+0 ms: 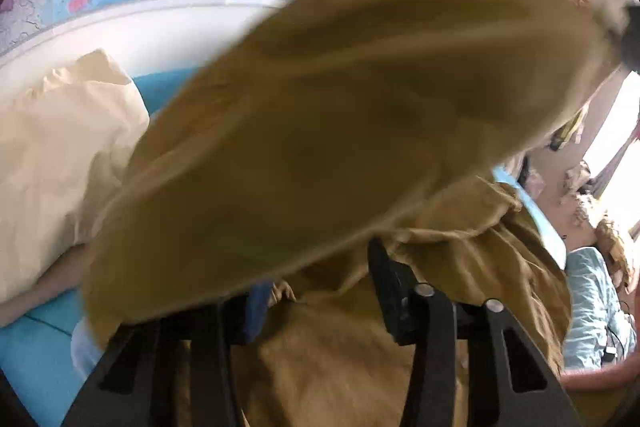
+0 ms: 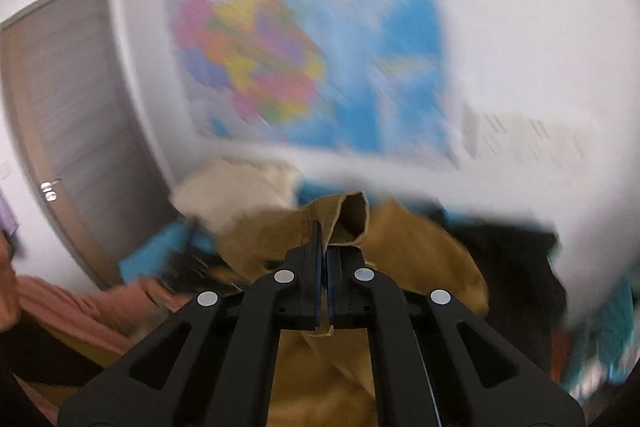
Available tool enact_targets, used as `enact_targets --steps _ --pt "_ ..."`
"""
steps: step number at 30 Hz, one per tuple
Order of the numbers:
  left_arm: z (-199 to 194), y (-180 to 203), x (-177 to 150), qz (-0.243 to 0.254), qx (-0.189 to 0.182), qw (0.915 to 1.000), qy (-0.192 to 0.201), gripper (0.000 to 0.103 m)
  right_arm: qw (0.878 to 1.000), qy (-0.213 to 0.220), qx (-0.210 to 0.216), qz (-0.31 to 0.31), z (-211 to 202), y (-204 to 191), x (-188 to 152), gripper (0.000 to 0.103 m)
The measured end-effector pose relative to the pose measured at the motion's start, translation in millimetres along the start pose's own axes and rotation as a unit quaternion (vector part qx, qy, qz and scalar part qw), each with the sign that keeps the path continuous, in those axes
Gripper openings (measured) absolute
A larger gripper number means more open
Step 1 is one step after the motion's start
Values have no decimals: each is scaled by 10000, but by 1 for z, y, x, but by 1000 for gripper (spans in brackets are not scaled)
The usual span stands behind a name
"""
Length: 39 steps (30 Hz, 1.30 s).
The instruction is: Fold large clothes
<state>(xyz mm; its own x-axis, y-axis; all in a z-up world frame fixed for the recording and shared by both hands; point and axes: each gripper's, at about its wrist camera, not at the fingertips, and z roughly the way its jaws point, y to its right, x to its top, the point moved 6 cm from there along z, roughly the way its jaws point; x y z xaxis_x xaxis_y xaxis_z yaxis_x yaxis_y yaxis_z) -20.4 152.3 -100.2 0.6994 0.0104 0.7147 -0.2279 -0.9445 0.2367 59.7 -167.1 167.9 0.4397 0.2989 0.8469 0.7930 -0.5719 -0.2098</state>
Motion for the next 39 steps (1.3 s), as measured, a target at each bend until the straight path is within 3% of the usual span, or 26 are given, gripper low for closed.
enact_targets --steps 3,5,8,10,11,12,13,15,17,19,22,24,26,27,28,30,33,35,36,37,39 --pt "-6 10 -21 86 -287 9995 -84 67 9953 -635 -280 678 19 53 -64 2" --pt "-5 14 -33 173 -349 9991 -179 70 9870 -1216 -368 986 37 79 -109 3" --pt "-7 13 -47 54 -477 9985 -248 73 9660 -2165 -786 1172 67 104 -161 18" --pt "-9 9 -46 -176 -596 9979 -184 77 9572 -2398 -1149 1140 69 116 -170 52" --pt "-8 7 -43 -283 -633 9975 -156 77 9597 -2288 -1207 1097 63 116 -164 59" --pt "-8 5 -40 -390 -703 9967 -134 77 9674 -1997 -1210 981 54 112 -145 74" --pt "-6 4 -35 -545 -792 9953 -134 77 9731 -1753 -1197 896 47 108 -131 82" --pt "-1 -2 -32 -791 -894 9926 -217 77 9875 -1061 -973 643 35 90 -89 81" --pt "2 -3 -30 -959 -983 9902 -243 77 9933 -824 -682 436 48 72 -62 73" --pt "5 -7 -26 -1138 -1082 9873 -237 77 9962 -810 -143 281 91 44 -38 60" --pt "9 -18 -22 -1683 -1351 9762 -205 77 9900 -1319 428 258 173 16 -28 49" --pt "11 -28 -23 -1955 -1385 9707 -177 68 9797 -1822 789 275 241 -8 -30 49" --pt "14 -37 -27 -2139 -1260 9684 -247 32 9714 -2164 937 263 288 -23 -32 53" --pt "14 -40 -28 -2226 -1310 9657 -269 24 9654 -2412 968 224 320 -32 -37 66" --pt "14 -44 -31 -2347 -1437 9610 -269 10 9607 -2585 978 245 340 -39 -40 68" --pt "10 -47 -36 -2360 -1530 9593 -263 8 9515 -2871 1066 298 371 -50 -50 73" --pt "8 -42 -41 -2040 -1367 9688 -319 6 9383 -3326 907 276 410 -56 -64 75" --pt "11 -40 -43 -1967 -1363 9700 -419 6 9272 -3555 1103 415 418 -60 -71 64" --pt "14 -41 -46 -1928 -1331 9709 -496 6 9219 -3658 1225 349 421 -65 -74 35" --pt "16 -40 -47 -1909 -1335 9710 -538 6 9183 -3686 1426 252 420 -72 -74 17" --pt "19 -40 -49 -1912 -1410 9697 -565 6 9262 -3515 1342 -242 412 -81 -64 6"
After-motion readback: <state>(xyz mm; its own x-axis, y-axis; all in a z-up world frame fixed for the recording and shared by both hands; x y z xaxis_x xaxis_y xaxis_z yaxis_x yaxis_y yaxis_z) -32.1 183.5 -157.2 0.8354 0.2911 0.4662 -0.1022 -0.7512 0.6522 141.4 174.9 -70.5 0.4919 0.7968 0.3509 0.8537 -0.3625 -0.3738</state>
